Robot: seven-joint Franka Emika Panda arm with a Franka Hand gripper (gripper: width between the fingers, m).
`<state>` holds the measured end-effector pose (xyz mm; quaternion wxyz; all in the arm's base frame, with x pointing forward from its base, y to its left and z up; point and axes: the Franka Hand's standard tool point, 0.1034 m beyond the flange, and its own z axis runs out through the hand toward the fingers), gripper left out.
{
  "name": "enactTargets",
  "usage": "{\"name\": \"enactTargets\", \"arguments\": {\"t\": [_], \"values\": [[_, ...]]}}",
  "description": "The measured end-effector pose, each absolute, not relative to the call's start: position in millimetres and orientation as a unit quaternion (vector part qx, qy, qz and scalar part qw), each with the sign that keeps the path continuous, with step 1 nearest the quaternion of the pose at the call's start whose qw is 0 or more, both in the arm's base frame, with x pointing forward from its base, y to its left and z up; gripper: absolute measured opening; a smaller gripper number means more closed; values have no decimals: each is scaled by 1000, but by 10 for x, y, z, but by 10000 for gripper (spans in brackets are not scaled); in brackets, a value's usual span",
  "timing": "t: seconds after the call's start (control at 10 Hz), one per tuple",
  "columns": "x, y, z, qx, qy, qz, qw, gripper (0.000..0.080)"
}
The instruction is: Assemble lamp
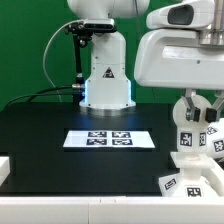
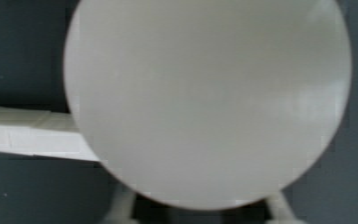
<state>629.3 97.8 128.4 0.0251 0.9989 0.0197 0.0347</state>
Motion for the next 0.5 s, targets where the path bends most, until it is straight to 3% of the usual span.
{"name": "enactTargets", "arguments": {"t": [0.1, 0.4, 0.5], "values": [[6290, 992, 1284, 999, -25, 35, 21, 29], [6281, 980, 1304, 999, -19, 26, 23, 2], [6338, 962, 1431, 1000, -19, 12, 20, 1]]}}
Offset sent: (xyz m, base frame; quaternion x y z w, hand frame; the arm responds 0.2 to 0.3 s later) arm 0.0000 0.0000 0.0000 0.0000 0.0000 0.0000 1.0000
